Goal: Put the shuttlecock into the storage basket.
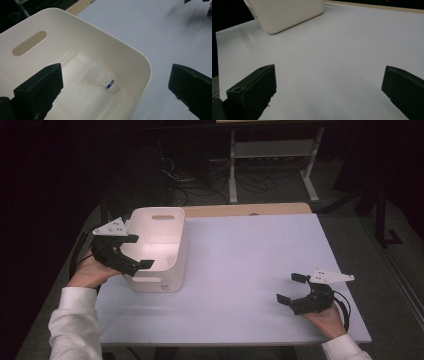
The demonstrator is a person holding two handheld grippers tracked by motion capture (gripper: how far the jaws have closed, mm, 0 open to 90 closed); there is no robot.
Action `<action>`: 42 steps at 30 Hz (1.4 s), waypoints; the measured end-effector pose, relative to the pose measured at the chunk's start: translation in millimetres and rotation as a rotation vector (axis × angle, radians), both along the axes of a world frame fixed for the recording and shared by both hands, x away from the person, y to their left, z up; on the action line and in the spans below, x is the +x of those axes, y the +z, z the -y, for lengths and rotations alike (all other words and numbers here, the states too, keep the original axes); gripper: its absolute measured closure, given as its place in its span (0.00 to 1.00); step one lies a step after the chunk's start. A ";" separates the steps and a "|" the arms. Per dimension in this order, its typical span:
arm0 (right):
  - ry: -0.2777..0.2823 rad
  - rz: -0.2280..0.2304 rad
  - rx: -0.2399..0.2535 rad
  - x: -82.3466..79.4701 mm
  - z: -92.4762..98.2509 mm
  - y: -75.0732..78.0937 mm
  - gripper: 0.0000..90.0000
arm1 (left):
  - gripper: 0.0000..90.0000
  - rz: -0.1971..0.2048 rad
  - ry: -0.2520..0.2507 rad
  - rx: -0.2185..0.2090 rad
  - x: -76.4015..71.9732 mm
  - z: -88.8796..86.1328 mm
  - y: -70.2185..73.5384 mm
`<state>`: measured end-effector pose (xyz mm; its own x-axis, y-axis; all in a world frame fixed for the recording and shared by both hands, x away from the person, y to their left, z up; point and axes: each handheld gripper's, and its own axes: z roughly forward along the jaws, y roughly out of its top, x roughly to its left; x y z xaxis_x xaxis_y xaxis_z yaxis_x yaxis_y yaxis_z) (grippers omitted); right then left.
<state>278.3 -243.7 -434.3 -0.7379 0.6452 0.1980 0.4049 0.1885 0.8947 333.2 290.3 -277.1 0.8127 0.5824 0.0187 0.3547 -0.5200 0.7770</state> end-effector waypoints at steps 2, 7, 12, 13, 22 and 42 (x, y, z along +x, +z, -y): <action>0.001 -0.002 -0.002 0.4 -0.1 -0.2 0.00 | 0.00 0.002 -0.013 0.020 -0.5 -1.3 -1.9; 0.003 -0.004 -0.007 0.9 0.0 -0.6 0.00 | 0.00 0.004 -0.017 -0.016 -4.5 -3.7 -5.4; 0.000 -0.006 -0.005 1.2 0.0 -1.0 0.00 | 0.00 0.025 -0.024 -0.064 -10.7 -10.3 -6.2; 0.000 -0.007 -0.007 1.1 -0.2 -0.9 0.00 | 0.00 0.027 -0.021 -0.081 -12.3 -11.0 -6.8; -0.015 -0.003 0.007 0.8 2.8 -0.5 0.00 | 0.00 0.068 -0.028 -0.125 -26.9 -15.9 -15.7; -0.019 -0.010 -0.003 1.1 2.0 -1.3 0.00 | 0.00 0.145 -0.034 -0.209 -48.9 -21.4 -46.1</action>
<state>279.4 -245.7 -435.6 -0.7238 0.6595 0.2030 0.4170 0.1836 0.8902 284.3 311.6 -323.2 0.8294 0.5584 0.0185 0.2171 -0.3527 0.9102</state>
